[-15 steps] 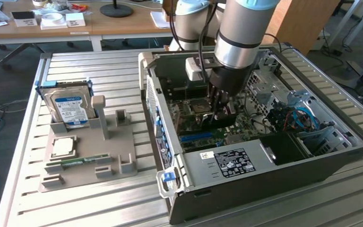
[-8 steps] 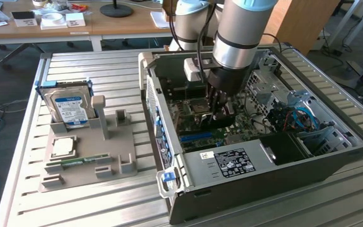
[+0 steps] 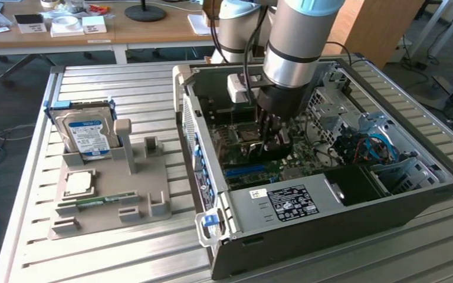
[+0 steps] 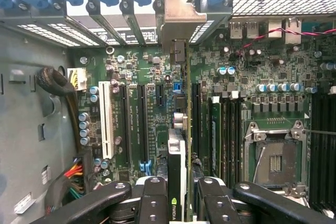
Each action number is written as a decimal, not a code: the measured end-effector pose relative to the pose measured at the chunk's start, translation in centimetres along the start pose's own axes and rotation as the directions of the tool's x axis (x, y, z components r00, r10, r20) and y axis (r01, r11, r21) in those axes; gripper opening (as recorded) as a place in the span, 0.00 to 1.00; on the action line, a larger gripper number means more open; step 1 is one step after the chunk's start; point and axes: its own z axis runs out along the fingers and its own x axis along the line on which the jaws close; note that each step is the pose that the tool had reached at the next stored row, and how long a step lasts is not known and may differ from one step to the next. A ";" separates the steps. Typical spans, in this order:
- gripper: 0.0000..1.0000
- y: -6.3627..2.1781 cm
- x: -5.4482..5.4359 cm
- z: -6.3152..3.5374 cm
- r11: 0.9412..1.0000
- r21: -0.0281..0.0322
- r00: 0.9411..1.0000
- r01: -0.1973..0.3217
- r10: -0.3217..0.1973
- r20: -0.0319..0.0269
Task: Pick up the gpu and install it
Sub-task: 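Insert the gpu into the slot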
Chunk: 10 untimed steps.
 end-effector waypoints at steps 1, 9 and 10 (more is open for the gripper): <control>0.27 0.02 0.0 0.11 1.000 0.000 1.000 0.000 0.000 0.000; 0.27 0.19 0.0 0.54 1.000 0.000 1.000 0.000 0.000 0.000; 0.27 0.26 0.0 0.56 1.000 0.000 1.000 0.000 0.000 0.000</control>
